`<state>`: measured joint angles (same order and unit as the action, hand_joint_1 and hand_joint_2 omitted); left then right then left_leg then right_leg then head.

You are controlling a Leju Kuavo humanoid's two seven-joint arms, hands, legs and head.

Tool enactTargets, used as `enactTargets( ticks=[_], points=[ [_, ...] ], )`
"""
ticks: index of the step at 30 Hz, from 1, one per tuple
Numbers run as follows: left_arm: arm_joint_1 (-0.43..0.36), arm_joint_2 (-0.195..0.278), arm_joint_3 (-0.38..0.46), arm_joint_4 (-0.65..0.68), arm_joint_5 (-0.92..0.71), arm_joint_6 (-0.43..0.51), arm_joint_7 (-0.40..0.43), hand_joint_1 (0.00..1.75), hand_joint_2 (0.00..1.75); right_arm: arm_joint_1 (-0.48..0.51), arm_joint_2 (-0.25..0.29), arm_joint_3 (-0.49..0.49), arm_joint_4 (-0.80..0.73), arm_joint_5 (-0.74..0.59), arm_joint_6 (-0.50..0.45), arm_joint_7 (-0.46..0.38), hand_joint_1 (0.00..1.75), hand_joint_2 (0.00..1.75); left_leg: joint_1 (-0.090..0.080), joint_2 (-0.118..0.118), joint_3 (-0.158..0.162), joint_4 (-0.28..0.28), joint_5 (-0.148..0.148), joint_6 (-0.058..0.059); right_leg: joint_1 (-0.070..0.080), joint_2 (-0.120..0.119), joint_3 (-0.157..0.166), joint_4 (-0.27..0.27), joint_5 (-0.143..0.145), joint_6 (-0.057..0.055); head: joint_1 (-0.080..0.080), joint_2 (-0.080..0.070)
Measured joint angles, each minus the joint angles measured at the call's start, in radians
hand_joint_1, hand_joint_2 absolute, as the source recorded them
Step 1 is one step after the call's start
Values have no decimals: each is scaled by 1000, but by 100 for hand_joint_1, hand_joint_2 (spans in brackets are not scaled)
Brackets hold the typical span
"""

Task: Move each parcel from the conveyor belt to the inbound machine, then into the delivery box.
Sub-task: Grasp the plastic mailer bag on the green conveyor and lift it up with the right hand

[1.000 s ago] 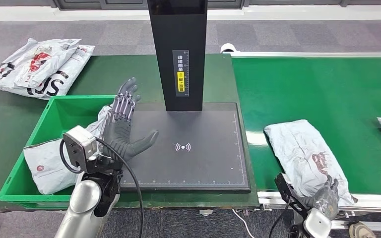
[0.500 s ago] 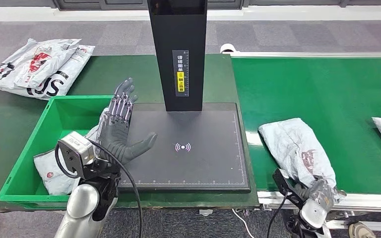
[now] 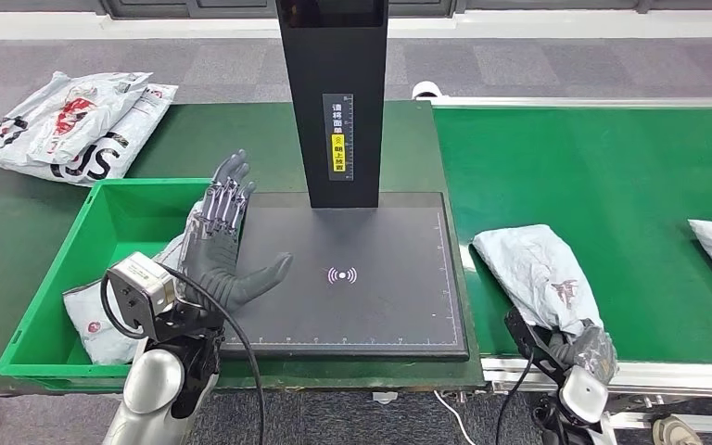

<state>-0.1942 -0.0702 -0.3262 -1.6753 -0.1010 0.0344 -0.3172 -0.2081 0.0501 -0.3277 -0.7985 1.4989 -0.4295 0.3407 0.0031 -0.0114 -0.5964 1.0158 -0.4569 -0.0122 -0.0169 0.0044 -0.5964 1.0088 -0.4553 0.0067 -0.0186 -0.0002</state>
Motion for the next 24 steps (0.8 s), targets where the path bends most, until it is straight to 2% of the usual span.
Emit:
enactTargets(
  ticks=[5,7,9,12,15,18,21,24],
  points=[
    [19,0,0,-14,-11,12,-3,0,175,36,34,29,-181,-125,-139,-129,175,175,0,0,0,0,0,0,0,0,0,0,0,0,0,0],
    [24,0,1,-17,-14,13,-6,0,175,55,48,47,-277,-185,-193,-207,175,175,0,-1,0,0,0,0,0,-1,0,0,0,0,0,0],
    [26,-1,0,-18,-16,13,-9,0,175,78,72,56,-397,-260,-247,-353,175,175,0,-2,0,0,0,0,0,-2,-1,0,0,0,0,0],
    [21,-4,0,-11,-16,10,-20,0,175,98,131,57,-598,-392,-273,-606,175,175,0,0,0,0,0,0,0,0,-1,0,0,0,0,0],
    [2,-9,0,11,-11,9,-36,0,175,105,182,70,-753,-491,-274,-753,175,175,0,0,0,0,0,0,0,0,-1,0,0,0,0,0],
    [-15,-12,0,32,-8,9,-47,0,175,103,219,95,-851,-536,-273,-825,175,175,0,1,0,0,1,0,0,0,-1,0,0,0,0,0],
    [-23,-14,0,43,-1,9,-54,0,175,100,239,125,-893,-557,-272,-857,175,175,0,1,0,0,1,0,0,0,0,0,0,0,0,0],
    [-28,-17,0,51,6,9,-61,0,175,85,229,209,-890,-529,-270,-783,175,175,0,2,0,0,1,0,0,0,0,0,0,0,0,0]
  ],
)
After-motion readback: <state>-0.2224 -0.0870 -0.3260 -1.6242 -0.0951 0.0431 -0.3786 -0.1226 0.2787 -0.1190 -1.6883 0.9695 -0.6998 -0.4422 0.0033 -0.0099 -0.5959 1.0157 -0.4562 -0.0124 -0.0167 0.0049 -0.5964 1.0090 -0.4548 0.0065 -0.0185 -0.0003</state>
